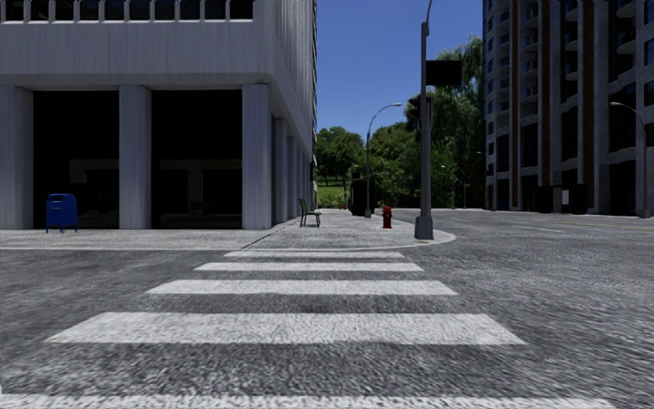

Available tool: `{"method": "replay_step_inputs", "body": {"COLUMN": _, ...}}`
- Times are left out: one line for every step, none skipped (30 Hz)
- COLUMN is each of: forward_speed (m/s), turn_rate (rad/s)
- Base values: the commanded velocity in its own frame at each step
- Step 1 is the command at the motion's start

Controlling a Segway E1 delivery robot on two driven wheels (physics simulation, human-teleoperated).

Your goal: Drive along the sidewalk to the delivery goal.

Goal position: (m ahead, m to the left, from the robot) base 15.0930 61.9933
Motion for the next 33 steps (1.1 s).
{"method": "replay_step_inputs", "body": {"forward_speed": 2.00, "turn_rate": 0.00}}
{"method": "replay_step_inputs", "body": {"forward_speed": 2.00, "turn_rate": 0.00}}
{"method": "replay_step_inputs", "body": {"forward_speed": 2.00, "turn_rate": 0.00}}
{"method": "replay_step_inputs", "body": {"forward_speed": 2.00, "turn_rate": 0.00}}
{"method": "replay_step_inputs", "body": {"forward_speed": 2.00, "turn_rate": 0.00}}
{"method": "replay_step_inputs", "body": {"forward_speed": 2.00, "turn_rate": 0.00}}
{"method": "replay_step_inputs", "body": {"forward_speed": 2.00, "turn_rate": 0.00}}
{"method": "replay_step_inputs", "body": {"forward_speed": 2.00, "turn_rate": 0.00}}
{"method": "replay_step_inputs", "body": {"forward_speed": 2.00, "turn_rate": 0.00}}
{"method": "replay_step_inputs", "body": {"forward_speed": 2.00, "turn_rate": 0.00}}
{"method": "replay_step_inputs", "body": {"forward_speed": 2.00, "turn_rate": 0.00}}
{"method": "replay_step_inputs", "body": {"forward_speed": 2.00, "turn_rate": 0.00}}
{"method": "replay_step_inputs", "body": {"forward_speed": 2.00, "turn_rate": 0.00}}
{"method": "replay_step_inputs", "body": {"forward_speed": 2.00, "turn_rate": 0.00}}
{"method": "replay_step_inputs", "body": {"forward_speed": 2.00, "turn_rate": 0.00}}
{"method": "replay_step_inputs", "body": {"forward_speed": 2.00, "turn_rate": 0.00}}
{"method": "replay_step_inputs", "body": {"forward_speed": 2.00, "turn_rate": 0.00}}
{"method": "replay_step_inputs", "body": {"forward_speed": 2.00, "turn_rate": 0.00}}
{"method": "replay_step_inputs", "body": {"forward_speed": 2.00, "turn_rate": 0.00}}
{"method": "replay_step_inputs", "body": {"forward_speed": 2.00, "turn_rate": 0.00}}
{"method": "replay_step_inputs", "body": {"forward_speed": 2.00, "turn_rate": 0.00}}
{"method": "replay_step_inputs", "body": {"forward_speed": 2.00, "turn_rate": 0.00}}
{"method": "replay_step_inputs", "body": {"forward_speed": 2.00, "turn_rate": 0.00}}
{"method": "replay_step_inputs", "body": {"forward_speed": 2.00, "turn_rate": 0.00}}
{"method": "replay_step_inputs", "body": {"forward_speed": 2.00, "turn_rate": 0.00}}
{"method": "replay_step_inputs", "body": {"forward_speed": 2.00, "turn_rate": 0.00}}
{"method": "replay_step_inputs", "body": {"forward_speed": 2.00, "turn_rate": 0.00}}
{"method": "replay_step_inputs", "body": {"forward_speed": 2.00, "turn_rate": 0.00}}
{"method": "replay_step_inputs", "body": {"forward_speed": 2.00, "turn_rate": 0.00}}
{"method": "replay_step_inputs", "body": {"forward_speed": 2.00, "turn_rate": 0.00}}
{"method": "replay_step_inputs", "body": {"forward_speed": 2.00, "turn_rate": 0.00}}
{"method": "replay_step_inputs", "body": {"forward_speed": 2.00, "turn_rate": 0.00}}
{"method": "replay_step_inputs", "body": {"forward_speed": 2.00, "turn_rate": 0.00}}
